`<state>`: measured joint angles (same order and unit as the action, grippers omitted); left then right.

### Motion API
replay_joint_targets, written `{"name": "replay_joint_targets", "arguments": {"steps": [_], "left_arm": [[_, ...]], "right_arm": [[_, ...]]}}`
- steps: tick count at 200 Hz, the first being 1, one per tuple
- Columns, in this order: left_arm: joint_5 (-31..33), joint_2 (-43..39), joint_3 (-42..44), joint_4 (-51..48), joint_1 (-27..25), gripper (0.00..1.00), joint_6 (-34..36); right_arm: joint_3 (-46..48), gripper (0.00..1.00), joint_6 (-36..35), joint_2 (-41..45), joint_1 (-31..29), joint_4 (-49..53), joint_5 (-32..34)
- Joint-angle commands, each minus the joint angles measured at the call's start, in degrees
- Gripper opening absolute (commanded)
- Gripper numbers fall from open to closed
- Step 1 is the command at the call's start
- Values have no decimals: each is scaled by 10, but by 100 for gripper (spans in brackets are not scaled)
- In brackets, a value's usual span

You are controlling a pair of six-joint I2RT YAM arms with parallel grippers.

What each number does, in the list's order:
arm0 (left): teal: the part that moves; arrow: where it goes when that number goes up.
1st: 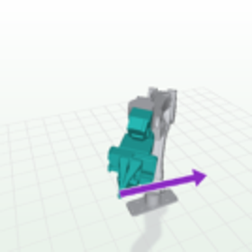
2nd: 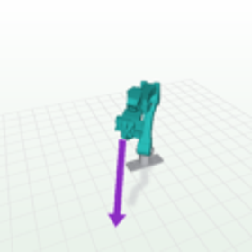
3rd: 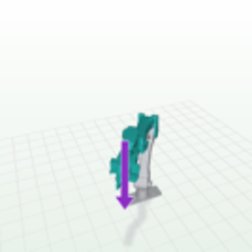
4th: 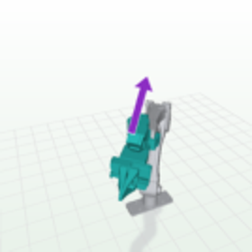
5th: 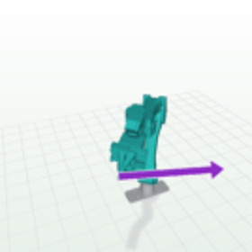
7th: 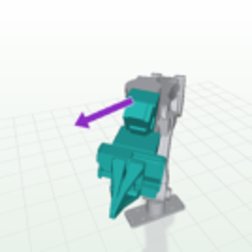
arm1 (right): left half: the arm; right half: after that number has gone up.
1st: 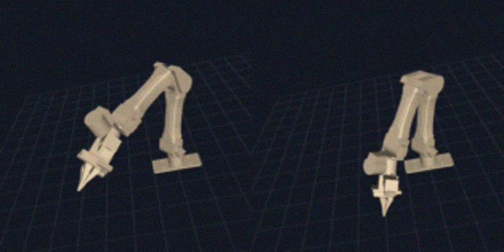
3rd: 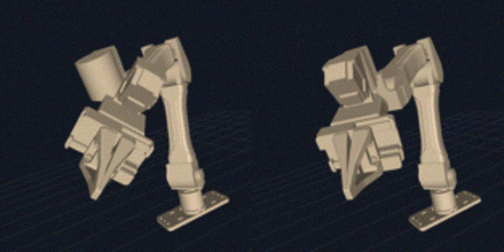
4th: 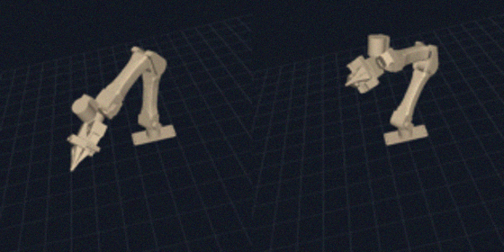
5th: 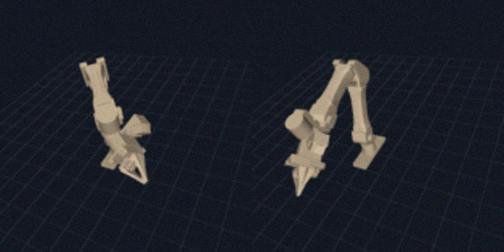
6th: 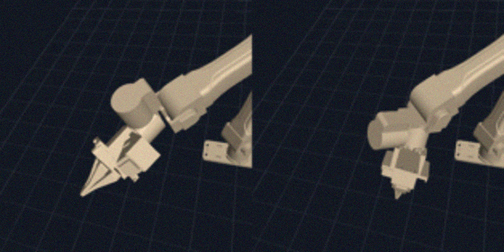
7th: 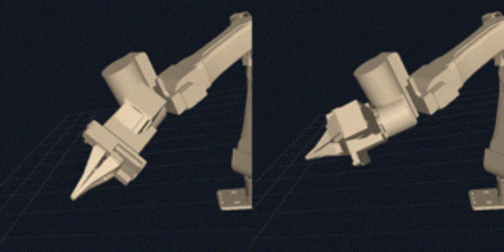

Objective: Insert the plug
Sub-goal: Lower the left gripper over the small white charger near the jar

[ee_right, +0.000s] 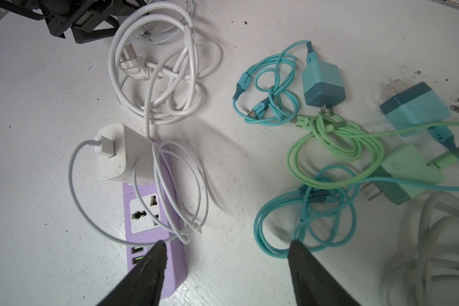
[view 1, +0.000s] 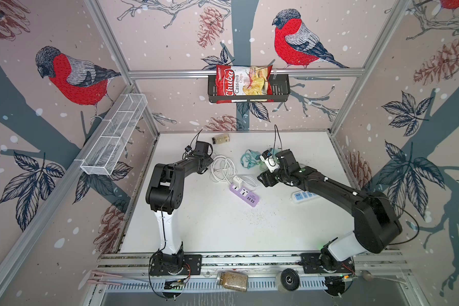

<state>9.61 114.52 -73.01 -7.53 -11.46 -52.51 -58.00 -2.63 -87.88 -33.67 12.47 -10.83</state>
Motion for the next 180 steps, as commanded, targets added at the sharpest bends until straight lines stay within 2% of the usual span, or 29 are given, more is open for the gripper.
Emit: {"name": "replay_joint_targets", "arguments": {"steps": [1,123,180], "left_arm": [[17,-3,-5,-2,1,65,2],[26,20,-48,-35,5,66,23],[31,16,-59,-75,25,73,64]], "right_arm": [[2,74,8,6,3,-17,-15],[6,74,6,6,9,-23,-28],[10,75,5,5,9,-27,-39]]}}
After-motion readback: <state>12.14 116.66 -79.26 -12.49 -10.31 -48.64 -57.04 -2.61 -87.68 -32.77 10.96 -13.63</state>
